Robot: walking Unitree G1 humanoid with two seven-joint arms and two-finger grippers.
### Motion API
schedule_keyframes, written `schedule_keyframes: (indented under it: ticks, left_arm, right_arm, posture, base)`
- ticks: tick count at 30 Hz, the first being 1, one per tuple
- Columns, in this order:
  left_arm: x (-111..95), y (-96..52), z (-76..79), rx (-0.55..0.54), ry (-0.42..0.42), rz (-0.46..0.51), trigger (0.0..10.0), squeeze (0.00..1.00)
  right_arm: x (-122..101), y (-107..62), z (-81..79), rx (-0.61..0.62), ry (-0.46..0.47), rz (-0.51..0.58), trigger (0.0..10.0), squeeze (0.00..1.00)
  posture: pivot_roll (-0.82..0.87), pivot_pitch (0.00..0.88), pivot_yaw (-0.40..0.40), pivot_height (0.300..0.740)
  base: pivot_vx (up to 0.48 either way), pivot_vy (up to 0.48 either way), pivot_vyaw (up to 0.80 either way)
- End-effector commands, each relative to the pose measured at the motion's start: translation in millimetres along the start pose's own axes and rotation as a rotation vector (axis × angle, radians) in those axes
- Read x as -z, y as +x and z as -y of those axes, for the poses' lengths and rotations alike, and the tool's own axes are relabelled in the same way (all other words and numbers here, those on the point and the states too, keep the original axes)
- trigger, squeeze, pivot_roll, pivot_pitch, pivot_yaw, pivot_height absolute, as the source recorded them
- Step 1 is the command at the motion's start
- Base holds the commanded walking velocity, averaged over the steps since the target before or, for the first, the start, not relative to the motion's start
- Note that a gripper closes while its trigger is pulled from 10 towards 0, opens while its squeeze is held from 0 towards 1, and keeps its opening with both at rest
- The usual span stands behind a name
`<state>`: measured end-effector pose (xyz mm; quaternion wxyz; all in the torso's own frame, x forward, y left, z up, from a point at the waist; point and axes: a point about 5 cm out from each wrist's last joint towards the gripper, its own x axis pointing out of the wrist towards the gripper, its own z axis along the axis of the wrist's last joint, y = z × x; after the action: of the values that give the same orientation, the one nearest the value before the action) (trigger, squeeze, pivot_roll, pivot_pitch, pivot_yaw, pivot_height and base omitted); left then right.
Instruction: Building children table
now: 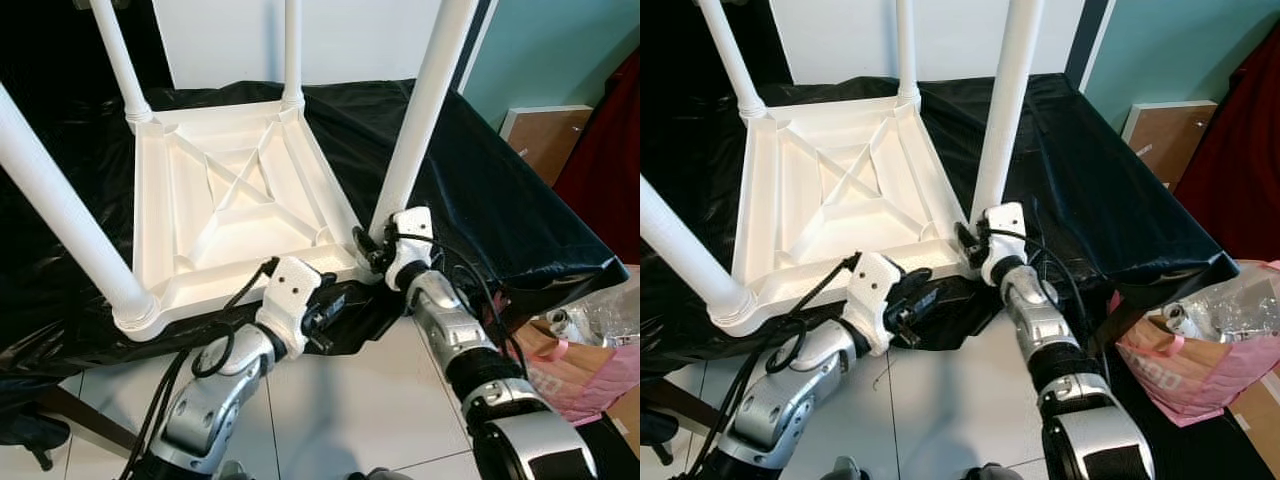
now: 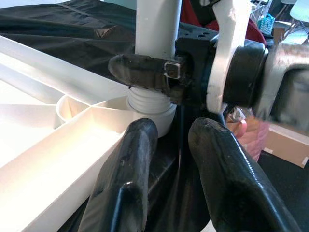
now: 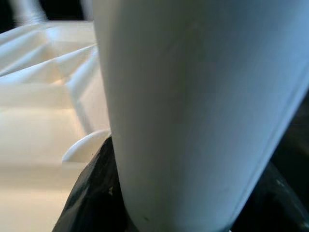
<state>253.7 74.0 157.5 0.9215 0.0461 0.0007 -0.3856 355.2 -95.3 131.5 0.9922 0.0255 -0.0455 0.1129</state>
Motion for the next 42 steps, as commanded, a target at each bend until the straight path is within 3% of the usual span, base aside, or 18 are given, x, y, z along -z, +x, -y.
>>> schedule_keyframes:
  ticks: [1,5,13,14,15,16,17,21,25,26,33,34,42]
  left_arm:
    - [1,0.9,2.3,0.035,-0.007,-0.008,10.0,0.0]
    - [0,3.0,2.7,0.037,-0.014,0.0,10.0,0.0]
    - [0,3.3,1.7,0.036,-0.009,-0.002,10.0,0.0]
    - [0,3.3,0.9,0.033,-0.006,-0.003,10.0,0.0]
    - [0,3.3,0.9,0.033,-0.006,-0.003,10.0,0.0]
    - [0,3.3,0.5,0.031,-0.008,-0.002,10.0,0.0]
    - [0,3.1,0.3,0.029,-0.009,-0.001,10.0,0.0]
    - [-1,3.2,0.5,0.03,-0.01,0.001,10.0,0.0]
    - [-1,4.1,1.0,0.036,-0.009,0.003,10.0,0.0]
    - [-1,4.3,0.8,0.042,-0.007,0.001,10.0,0.0]
    - [0,4.3,1.1,0.056,-0.001,-0.007,10.0,0.0]
    - [0,4.5,1.0,0.059,0.0,-0.009,10.0,0.0]
    - [0,6.0,2.0,0.069,0.003,-0.009,10.0,0.0]
  right_arm:
    - [16,-7.3,5.4,0.094,0.006,-0.071,10.0,0.0]
    - [11,-6.4,-12.5,0.045,0.026,-0.039,10.0,0.0]
    - [10,-7.2,-12.1,0.046,0.022,-0.035,10.0,0.0]
    - [9,-7.4,-13.0,0.035,0.028,-0.027,10.0,0.42]
    - [9,-7.4,-13.0,0.035,0.028,-0.027,10.0,0.42]
    - [7,-7.7,-14.1,0.017,0.026,-0.01,10.0,0.9]
    - [4,-8.3,-12.4,-0.014,0.026,0.008,10.0,1.0]
    - [2,-9.1,-10.3,-0.046,0.031,0.021,10.0,1.0]
    - [-1,-15.0,-0.2,-0.185,-0.005,0.037,10.0,1.0]
    - [-1,-19.7,10.6,-0.278,-0.031,0.024,10.0,1.0]
    - [3,-23.1,22.1,-0.39,-0.086,-0.014,10.0,1.0]
    - [3,-22.3,24.6,-0.425,-0.106,-0.024,10.0,0.0]
    - [-1,-10.7,27.2,-0.533,-0.188,-0.066,10.0,0.0]
  posture:
    - [0.02,0.076,-0.071,0.74]
    - [0.01,0.07,-0.071,0.74]
    - [0.02,0.062,-0.07,0.74]
    - [0.02,0.06,-0.072,0.74]
    - [0.02,0.06,-0.072,0.74]
    - [0.02,0.057,-0.072,0.74]
    - [0.02,0.055,-0.069,0.74]
    - [0.02,0.055,-0.069,0.74]
    - [0.01,0.054,-0.064,0.74]
    - [0.01,0.051,-0.058,0.74]
    - [0.01,0.048,-0.053,0.74]
    - [0.0,0.047,-0.05,0.74]
    - [0.0,0.046,-0.046,0.74]
  base:
    - [0.0,0.0,0.0]
    - [0.0,0.0,0.0]
    - [0.0,0.0,0.0]
    - [0.0,0.0,0.0]
    - [0.0,0.0,0.0]
    - [0.0,0.0,0.0]
    - [0.0,0.0,0.0]
    - [0.0,0.0,0.0]
    - [0.0,0.0,0.0]
    - [0.0,0.0,0.0]
    - [0.0,0.0,0.0]
    - [0.0,0.0,0.0]
    - [0.0,0.0,0.0]
